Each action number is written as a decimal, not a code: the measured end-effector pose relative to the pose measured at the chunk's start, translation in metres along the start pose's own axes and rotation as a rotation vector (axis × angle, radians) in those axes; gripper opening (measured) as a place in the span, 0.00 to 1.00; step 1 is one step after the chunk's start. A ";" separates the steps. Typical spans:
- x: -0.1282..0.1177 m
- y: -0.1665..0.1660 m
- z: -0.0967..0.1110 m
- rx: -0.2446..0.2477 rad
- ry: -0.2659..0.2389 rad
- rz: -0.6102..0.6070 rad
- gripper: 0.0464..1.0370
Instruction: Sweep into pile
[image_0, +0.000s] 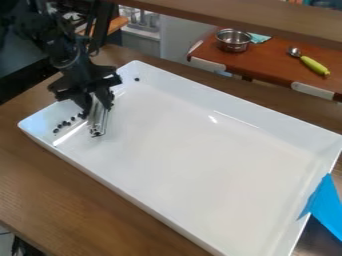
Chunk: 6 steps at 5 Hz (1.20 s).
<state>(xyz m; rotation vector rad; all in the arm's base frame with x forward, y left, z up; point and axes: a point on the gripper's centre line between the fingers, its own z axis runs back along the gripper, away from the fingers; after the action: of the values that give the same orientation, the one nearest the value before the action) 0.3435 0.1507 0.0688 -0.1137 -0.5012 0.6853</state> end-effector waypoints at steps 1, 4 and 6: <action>-0.006 0.010 0.009 0.053 -0.023 0.040 0.33; -0.026 -0.076 0.035 -0.220 0.003 -0.052 0.33; -0.087 -0.159 0.041 -0.286 0.057 -0.277 0.33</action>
<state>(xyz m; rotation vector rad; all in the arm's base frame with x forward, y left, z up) 0.3586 -0.0296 0.1110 -0.3252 -0.5457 0.3359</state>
